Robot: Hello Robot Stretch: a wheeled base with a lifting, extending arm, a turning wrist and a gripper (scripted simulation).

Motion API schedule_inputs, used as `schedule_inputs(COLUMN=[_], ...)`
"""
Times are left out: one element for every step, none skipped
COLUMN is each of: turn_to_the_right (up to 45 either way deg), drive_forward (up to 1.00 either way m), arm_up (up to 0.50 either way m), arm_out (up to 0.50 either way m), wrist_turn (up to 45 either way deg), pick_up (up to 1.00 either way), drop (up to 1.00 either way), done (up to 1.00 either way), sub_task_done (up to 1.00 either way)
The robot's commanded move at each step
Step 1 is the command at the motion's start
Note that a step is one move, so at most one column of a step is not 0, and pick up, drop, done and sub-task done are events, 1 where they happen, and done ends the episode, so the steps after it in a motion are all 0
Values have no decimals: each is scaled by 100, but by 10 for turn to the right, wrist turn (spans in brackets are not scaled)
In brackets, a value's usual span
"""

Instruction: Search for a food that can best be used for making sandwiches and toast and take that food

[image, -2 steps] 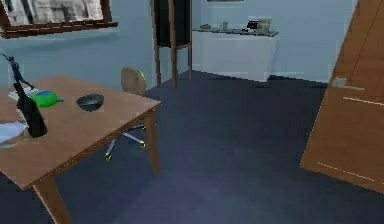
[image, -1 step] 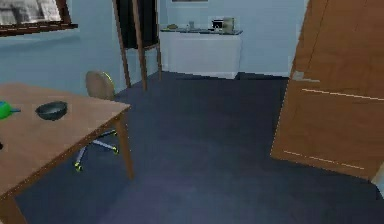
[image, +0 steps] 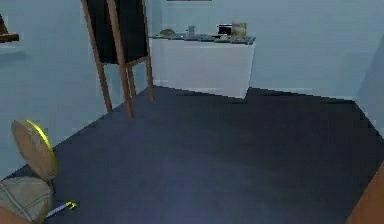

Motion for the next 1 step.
schedule_inputs(turn_to_the_right=[90], drive_forward=[0], arm_up=[0], arm_out=[0], wrist_turn=[0], pick_up=[0], drop=[0], done=[0], sub_task_done=[0])
